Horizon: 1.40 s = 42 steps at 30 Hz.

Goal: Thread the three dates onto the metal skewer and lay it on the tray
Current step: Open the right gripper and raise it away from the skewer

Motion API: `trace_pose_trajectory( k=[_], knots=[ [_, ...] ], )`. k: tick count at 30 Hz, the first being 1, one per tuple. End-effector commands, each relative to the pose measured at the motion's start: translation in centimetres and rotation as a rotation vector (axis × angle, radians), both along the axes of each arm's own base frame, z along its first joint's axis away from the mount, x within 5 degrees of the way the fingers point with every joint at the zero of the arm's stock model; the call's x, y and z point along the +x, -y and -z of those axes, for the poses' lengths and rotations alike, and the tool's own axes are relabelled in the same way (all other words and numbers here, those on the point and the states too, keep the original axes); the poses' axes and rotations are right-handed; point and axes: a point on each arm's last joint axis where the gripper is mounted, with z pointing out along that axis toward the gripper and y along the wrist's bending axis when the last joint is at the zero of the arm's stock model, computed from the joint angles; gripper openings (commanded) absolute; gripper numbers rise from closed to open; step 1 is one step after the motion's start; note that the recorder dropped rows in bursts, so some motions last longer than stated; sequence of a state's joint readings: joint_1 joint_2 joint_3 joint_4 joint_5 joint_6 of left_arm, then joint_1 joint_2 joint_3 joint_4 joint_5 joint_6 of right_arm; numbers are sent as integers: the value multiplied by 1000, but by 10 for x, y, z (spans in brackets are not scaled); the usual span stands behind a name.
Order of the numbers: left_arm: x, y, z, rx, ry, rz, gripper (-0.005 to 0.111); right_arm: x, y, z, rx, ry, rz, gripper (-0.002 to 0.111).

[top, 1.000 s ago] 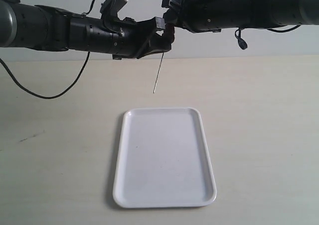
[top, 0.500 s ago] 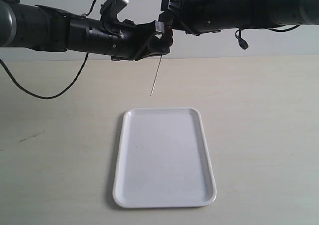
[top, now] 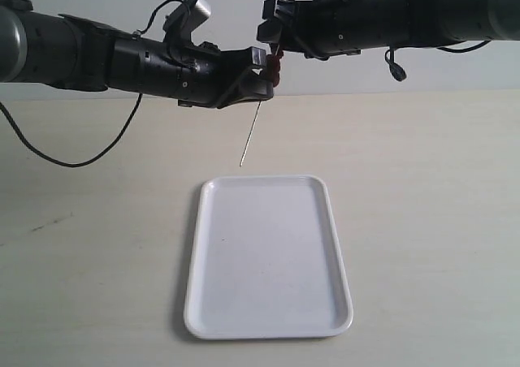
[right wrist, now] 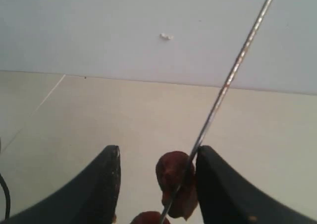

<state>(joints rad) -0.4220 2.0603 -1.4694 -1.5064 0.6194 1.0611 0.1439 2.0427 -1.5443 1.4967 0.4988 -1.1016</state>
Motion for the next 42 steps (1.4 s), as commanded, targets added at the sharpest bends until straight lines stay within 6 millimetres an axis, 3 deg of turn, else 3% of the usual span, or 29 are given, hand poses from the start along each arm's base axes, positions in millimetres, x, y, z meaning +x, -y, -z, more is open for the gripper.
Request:
trace_pose_trajectory(
  k=[1,18,30,42],
  knots=[
    [-1,-1,1,-3,-6,14,0,-1,3,0,-20,-8,3,47],
    [-3,0,1,3,-6,44,0,1,5,1,-30,-16,36,47],
    [-6,0,3,10,-12,63,0,-2,10,-14,-75,28,70,47],
    [-12,-2,15,30,-59,67,0,4,60,-10,-41,-61,196,47]
  ],
)
